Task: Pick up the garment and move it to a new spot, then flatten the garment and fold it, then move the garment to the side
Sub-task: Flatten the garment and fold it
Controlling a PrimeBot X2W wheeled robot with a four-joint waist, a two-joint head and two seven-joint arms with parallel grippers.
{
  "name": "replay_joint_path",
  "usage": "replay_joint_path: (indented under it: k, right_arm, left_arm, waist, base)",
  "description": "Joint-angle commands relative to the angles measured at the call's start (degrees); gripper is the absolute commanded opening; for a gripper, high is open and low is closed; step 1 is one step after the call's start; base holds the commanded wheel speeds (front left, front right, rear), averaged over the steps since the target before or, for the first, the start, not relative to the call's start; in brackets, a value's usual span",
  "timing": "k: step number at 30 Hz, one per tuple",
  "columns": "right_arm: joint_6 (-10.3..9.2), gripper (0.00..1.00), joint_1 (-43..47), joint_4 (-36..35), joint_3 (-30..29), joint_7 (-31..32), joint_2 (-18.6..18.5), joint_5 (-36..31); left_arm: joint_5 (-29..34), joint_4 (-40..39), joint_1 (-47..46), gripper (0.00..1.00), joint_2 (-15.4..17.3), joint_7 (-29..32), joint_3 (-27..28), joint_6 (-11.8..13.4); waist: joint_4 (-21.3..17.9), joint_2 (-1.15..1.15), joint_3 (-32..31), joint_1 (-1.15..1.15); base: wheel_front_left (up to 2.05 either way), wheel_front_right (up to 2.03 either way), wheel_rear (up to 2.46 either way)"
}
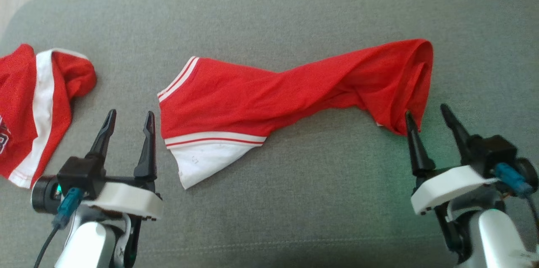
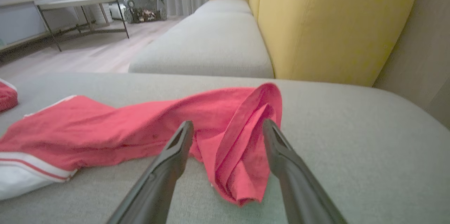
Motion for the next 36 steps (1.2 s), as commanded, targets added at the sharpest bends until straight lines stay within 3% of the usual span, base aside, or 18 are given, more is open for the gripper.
replay_joint_path:
  k: [1,12,13,14,15,20,30,36]
  right_arm:
    - [-0.04,1.0,-2.6,-0.6,1.6,0.4,-0.1,-0.6]
    - [-0.04,1.0,-9.8,12.6,3.5,0.4,-1.7,-1.2]
    - [-0.04,0.58,-10.4,13.6,3.7,0.5,-1.7,-1.1]
    - [-0.04,0.32,-11.0,14.5,3.7,0.5,-1.8,-1.0]
    - [-0.04,0.0,-11.5,15.2,3.7,0.4,-1.8,-0.9]
    - [-0.04,0.0,-12.8,14.7,2.9,-1.6,-2.1,0.1]
    - [-0.04,0.0,-13.7,2.0,-1.0,0.3,-3.6,2.0]
    - [-0.04,0.0,-18.2,3.4,-3.2,2.1,-5.5,3.6]
  left_arm:
    - [-0.4,-2.1,-2.6,1.0,1.5,-0.1,1.9,0.1]
    - [-0.3,-1.3,-7.3,1.0,0.4,-1.2,0.9,-0.8]
    - [-0.3,-1.2,-7.6,1.0,0.2,-1.4,0.8,-0.9]
    - [-0.4,-1.0,-7.9,1.0,0.1,-1.5,0.8,-0.9]
    - [-0.4,-0.8,-8.1,1.0,0.0,-1.6,0.8,-1.0]
    - [-0.5,0.1,-8.7,1.0,-0.4,-2.1,0.9,-1.1]
    - [-0.5,0.4,-8.7,1.0,-0.5,-2.5,1.5,-1.1]
    - [-0.4,0.3,-9.8,1.0,-0.6,-2.6,1.2,-1.5]
  waist:
    - [0.5,0.0,1.1,0.0]
    - [3.4,0.0,7.4,0.0]
    - [3.6,0.0,7.9,0.0]
    - [3.7,0.0,8.2,0.0]
    - [3.8,0.0,8.4,0.0]
    - [3.8,0.0,8.8,0.0]
    - [2.5,0.0,8.8,0.0]
    - [3.0,0.0,10.1,0.0]
  base:
    - [0.0,0.0,0.0]
    - [0.0,0.0,0.0]
    - [0.0,0.0,0.0]
    - [0.0,0.0,0.0]
    - [0.0,0.0,0.0]
    - [0.0,0.0,0.0]
    - [0.0,0.0,0.0]
    - [0.0,0.0,0.0]
